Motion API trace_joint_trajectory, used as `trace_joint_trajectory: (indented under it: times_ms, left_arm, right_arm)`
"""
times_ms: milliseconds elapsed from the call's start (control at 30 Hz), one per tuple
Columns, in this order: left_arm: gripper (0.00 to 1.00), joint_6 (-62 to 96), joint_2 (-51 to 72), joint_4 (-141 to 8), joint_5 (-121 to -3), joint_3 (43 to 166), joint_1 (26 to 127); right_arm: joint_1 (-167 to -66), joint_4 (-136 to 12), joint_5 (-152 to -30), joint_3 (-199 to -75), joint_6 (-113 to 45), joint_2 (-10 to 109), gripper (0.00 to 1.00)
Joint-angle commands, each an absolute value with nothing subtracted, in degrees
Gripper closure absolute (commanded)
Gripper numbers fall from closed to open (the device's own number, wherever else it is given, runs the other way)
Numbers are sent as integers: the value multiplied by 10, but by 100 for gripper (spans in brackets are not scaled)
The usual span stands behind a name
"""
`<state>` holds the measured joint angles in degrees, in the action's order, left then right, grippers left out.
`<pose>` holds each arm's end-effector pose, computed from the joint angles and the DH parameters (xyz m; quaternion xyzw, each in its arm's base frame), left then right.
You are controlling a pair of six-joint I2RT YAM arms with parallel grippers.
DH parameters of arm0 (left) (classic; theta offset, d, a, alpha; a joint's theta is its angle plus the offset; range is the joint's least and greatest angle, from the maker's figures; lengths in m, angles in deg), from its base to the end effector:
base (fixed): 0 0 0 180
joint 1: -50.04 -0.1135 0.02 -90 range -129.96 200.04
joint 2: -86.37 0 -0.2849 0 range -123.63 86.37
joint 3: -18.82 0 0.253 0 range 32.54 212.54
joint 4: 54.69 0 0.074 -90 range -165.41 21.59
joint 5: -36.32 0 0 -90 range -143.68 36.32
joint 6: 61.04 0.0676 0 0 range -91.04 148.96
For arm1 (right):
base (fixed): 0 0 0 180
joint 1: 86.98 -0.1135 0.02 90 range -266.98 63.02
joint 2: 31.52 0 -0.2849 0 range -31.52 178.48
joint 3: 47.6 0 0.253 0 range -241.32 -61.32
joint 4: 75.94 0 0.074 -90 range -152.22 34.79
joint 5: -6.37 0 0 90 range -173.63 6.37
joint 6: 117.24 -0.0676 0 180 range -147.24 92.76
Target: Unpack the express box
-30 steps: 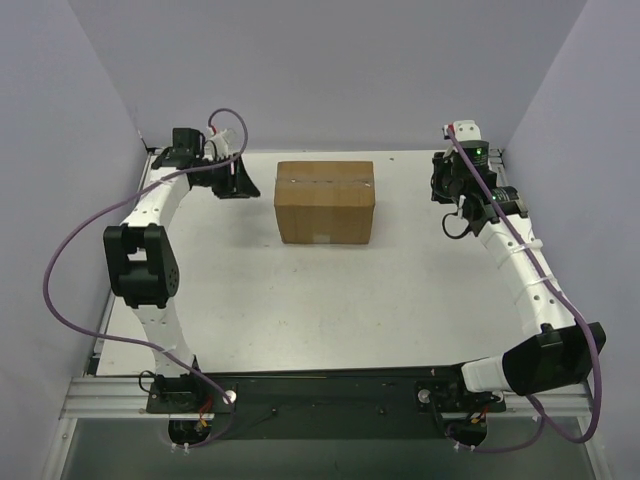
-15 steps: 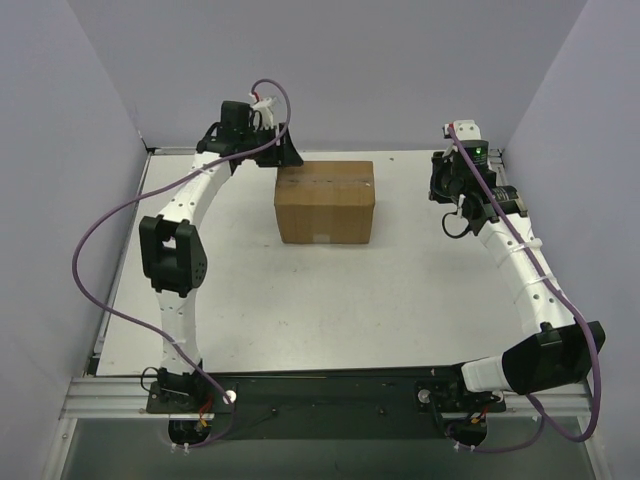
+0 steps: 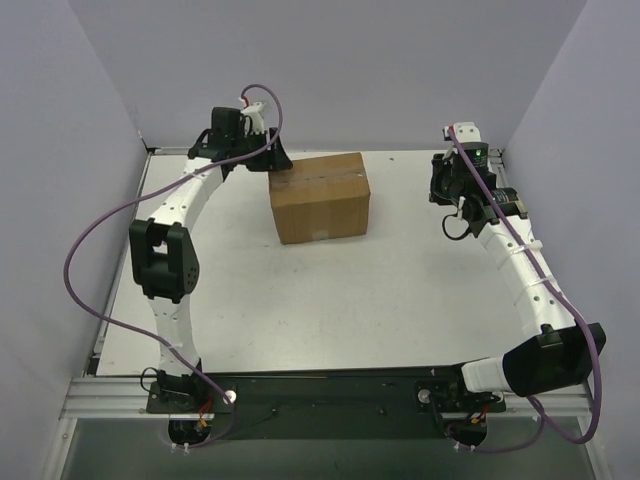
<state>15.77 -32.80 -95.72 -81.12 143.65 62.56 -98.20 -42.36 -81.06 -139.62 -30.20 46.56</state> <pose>0.5008 -0.1431 0.3097 0.1038 0.8638 -0.3046 0.3877 0.3341 0.0632 0.4056 -0.0460 0.8159 0.0529 0.5739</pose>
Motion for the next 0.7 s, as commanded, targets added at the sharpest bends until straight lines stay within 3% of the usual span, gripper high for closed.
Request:
trace_joint_trajectory:
  times_ms: [0, 300, 567, 667]
  left_arm:
    - [33, 189, -319, -1028, -768, 1356, 575]
    - [33, 217, -282, -1019, -775, 1253, 533]
    - [34, 200, -176, -861, -937, 1063, 463]
    - [35, 218, -140, -834, -943, 1000, 472]
  right_arm:
    - [-979, -439, -806, -1404, -300, 455, 100]
    - [-979, -441, -811, -1423, -296, 473, 100]
    - [-978, -443, -807, -1424, -294, 477, 100]
    - [-979, -445, -807, -1419, -295, 478, 100]
